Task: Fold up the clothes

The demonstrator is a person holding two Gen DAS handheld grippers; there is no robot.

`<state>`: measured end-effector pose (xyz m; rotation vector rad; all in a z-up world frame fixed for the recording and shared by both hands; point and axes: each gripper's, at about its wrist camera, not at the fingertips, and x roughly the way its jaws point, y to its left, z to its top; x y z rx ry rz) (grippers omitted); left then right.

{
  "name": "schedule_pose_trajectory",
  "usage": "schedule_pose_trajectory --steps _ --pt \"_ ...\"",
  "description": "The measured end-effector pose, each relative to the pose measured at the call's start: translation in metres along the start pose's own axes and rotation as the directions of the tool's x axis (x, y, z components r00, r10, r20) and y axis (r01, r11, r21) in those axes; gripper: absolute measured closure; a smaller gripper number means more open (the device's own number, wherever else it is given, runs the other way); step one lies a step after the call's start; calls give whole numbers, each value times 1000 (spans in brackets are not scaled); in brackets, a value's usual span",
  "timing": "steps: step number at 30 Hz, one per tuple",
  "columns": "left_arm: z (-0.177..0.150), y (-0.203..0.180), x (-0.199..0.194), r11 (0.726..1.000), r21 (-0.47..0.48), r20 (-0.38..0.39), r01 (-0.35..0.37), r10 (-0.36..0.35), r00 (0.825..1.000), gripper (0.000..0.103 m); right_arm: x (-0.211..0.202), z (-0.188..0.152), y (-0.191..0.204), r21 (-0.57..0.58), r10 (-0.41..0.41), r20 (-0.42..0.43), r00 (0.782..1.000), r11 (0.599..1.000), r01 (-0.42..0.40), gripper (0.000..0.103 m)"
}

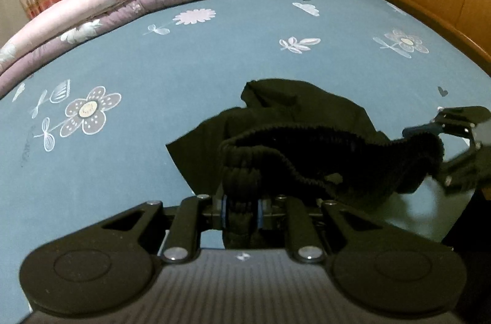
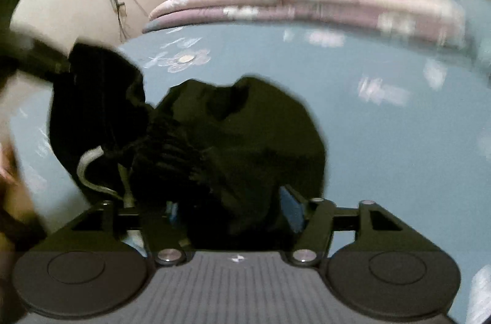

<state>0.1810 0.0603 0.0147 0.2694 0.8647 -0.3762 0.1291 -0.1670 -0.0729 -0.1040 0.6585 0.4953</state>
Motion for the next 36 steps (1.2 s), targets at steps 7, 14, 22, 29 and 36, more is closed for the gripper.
schedule_pose_trajectory --steps 7,14,22,29,36 --pt "7 -1 -3 1000 11 -4 2 -2 1000 89 14 -15 52 -299 -82 -41 996 952 66 79" --pt "-10 -11 -12 992 122 -32 -20 24 999 88 -23 17 35 -195 -23 -33 999 981 16 81" --pt "-13 -30 -32 980 199 30 -24 19 999 88 -71 71 30 -168 14 41 999 986 -7 82" --pt "-10 -29 -66 972 224 75 -70 54 996 88 -94 86 37 -118 66 -19 998 991 -68 83" --pt "18 -17 -130 964 201 220 -171 126 967 87 -142 141 54 -146 84 5 996 986 -82 83"
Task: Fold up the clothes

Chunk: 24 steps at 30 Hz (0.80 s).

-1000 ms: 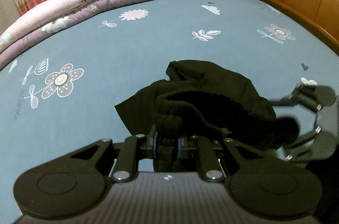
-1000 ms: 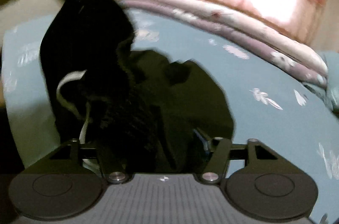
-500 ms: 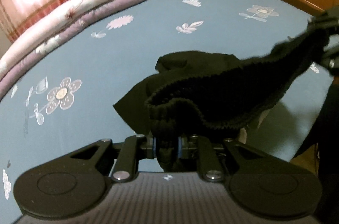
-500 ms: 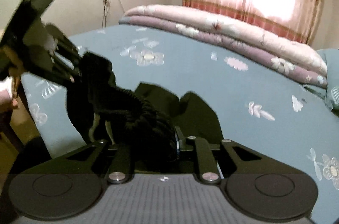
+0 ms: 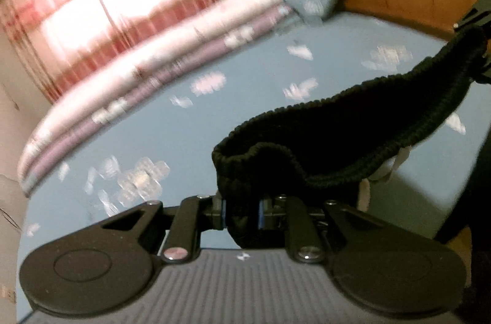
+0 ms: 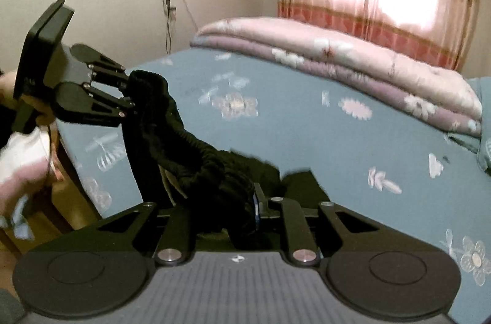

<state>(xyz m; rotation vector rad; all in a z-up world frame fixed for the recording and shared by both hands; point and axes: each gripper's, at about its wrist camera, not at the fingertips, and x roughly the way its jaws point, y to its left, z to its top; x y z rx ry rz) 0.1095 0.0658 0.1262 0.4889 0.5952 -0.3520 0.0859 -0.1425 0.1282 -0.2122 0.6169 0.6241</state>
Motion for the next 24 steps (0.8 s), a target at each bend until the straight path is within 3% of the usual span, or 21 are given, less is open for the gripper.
schedule_pose_trajectory --steps 4,9,12,19,22,24 --pt "35 20 -35 996 -7 86 -89 90 992 87 -26 43 2 27 13 36 999 1000 -14 83" --pt "79 39 -68 982 0 155 -188 186 970 87 -61 90 9 31 15 130 991 999 -19 83" --pt "105 49 -86 968 -8 190 -249 246 950 86 -85 115 15 15 26 203 979 999 -29 83" --pt "156 72 -123 945 -79 270 -317 326 906 86 -132 166 34 -17 -5 322 947 1000 11 84" --pt "174 76 -137 922 -117 326 -368 386 863 86 -144 179 39 -33 -27 360 933 999 42 84" --pt "187 79 -148 904 -162 377 -397 428 821 86 -152 186 40 -32 -33 393 919 998 50 84"
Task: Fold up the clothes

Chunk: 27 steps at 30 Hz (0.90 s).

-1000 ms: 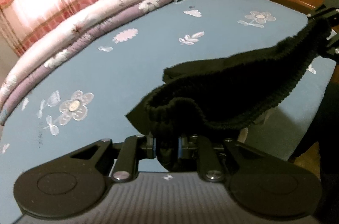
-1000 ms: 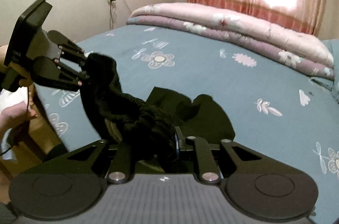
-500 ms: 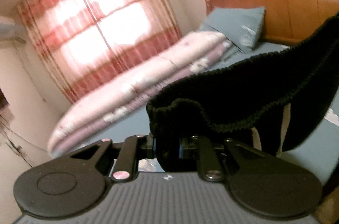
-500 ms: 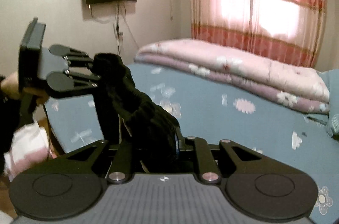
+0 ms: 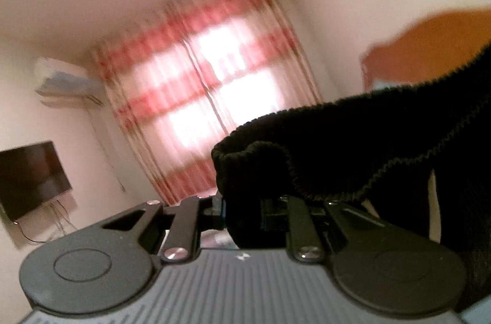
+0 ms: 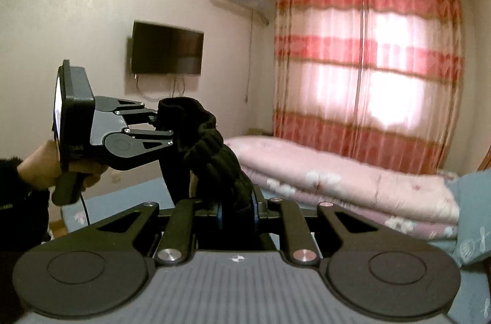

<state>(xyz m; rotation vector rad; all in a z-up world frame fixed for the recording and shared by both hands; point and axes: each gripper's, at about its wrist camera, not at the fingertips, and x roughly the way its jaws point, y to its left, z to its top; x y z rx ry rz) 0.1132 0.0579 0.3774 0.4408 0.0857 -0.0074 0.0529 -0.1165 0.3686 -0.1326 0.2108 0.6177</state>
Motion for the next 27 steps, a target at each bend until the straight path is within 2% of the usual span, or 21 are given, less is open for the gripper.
schedule_pose_trajectory --steps 6,8,10,13,15,18,21,24,27 --pt "42 15 -12 993 -67 145 -92 101 984 86 -21 30 -5 8 -20 128 992 1000 19 84" --pt "54 18 -15 992 -86 180 -93 107 978 85 -27 36 -8 11 -32 165 986 999 30 84" --pt "56 23 -14 993 -100 192 -59 77 978 84 -30 37 -13 14 -46 176 983 999 45 84" --pt "46 25 -4 997 -70 118 27 -19 993 83 -22 27 -27 33 -66 137 988 998 62 84" --pt "30 19 11 997 -32 50 72 -70 996 82 -8 13 -35 47 -69 75 995 997 66 84" --pt "-4 2 37 988 -1 -72 157 -157 985 82 20 -21 -42 40 -87 -36 996 995 88 84" --pt "-40 -19 63 974 48 -186 220 -208 960 82 46 -64 -45 19 -75 -154 985 997 78 84" --pt "-75 -41 88 955 68 -300 288 -256 919 82 72 -108 -50 39 -46 -261 964 998 58 84" --pt "-103 -61 111 941 61 -377 333 -287 881 83 92 -142 -56 78 -16 -317 948 996 43 84"
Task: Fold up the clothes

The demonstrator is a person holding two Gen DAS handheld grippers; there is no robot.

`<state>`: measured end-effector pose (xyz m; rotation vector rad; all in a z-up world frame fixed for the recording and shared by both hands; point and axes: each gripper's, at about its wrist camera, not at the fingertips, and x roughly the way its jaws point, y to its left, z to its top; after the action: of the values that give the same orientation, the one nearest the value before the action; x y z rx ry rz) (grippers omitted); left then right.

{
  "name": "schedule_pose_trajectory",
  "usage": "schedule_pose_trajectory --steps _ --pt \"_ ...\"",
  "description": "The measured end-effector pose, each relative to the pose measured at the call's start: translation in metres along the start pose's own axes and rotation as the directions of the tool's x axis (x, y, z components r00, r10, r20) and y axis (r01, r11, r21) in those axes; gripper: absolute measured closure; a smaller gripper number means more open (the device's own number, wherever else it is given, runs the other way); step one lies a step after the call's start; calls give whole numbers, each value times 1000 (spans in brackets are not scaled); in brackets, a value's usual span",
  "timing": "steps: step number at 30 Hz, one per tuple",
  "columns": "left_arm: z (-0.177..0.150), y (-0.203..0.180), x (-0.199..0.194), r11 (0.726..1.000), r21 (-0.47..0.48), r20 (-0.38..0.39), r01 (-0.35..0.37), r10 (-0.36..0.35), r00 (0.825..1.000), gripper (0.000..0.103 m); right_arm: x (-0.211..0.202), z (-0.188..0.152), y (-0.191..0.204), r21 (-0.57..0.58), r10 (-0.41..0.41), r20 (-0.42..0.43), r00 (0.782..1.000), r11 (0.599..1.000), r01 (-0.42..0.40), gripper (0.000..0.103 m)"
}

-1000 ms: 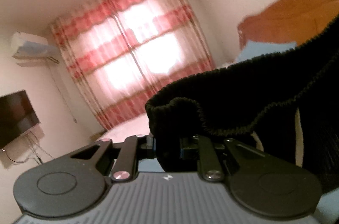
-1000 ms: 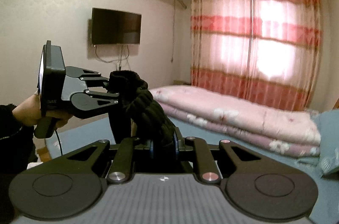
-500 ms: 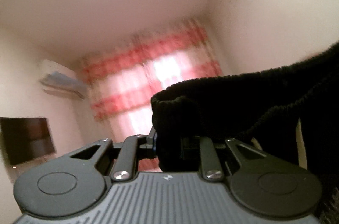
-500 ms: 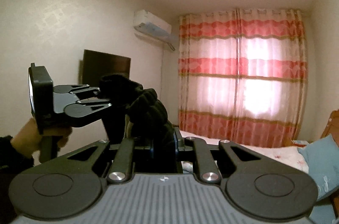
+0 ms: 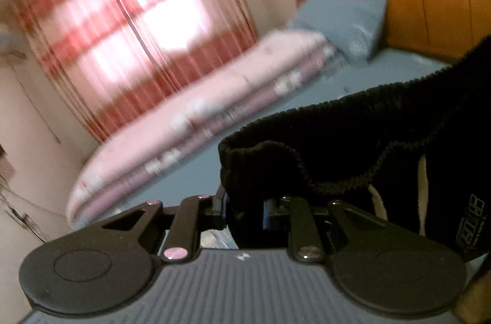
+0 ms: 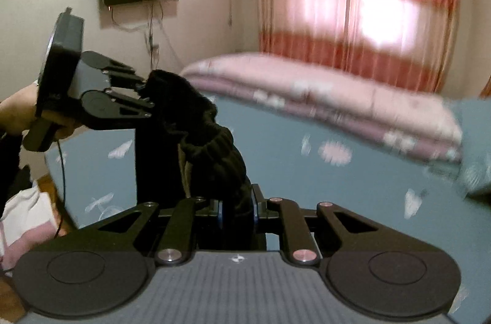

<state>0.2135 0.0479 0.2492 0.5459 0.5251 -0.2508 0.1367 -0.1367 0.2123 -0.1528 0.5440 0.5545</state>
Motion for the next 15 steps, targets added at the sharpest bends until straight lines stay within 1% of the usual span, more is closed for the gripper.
schedule_pose_trajectory --steps 3,7,9,10,13,15 --pt "-11 -8 30 999 11 -44 39 -39 998 83 22 -22 -14 80 51 -52 997 996 -47 84" --pt "-22 -30 52 995 -15 -64 104 -104 992 83 38 -50 -39 188 95 -73 993 979 -80 84" --pt "-21 -39 67 992 -5 -71 130 -130 989 83 41 -66 -54 245 96 -73 993 967 -76 84" --pt "-29 -51 64 990 6 -70 138 -137 988 83 37 -77 -58 273 95 -69 993 959 -73 84" --pt "-19 -77 82 985 32 -70 172 -169 983 83 31 -103 -78 342 65 -64 996 939 -39 84" --pt "-9 -98 97 979 65 -69 193 -189 980 83 26 -118 -92 380 36 -65 997 925 -8 85"
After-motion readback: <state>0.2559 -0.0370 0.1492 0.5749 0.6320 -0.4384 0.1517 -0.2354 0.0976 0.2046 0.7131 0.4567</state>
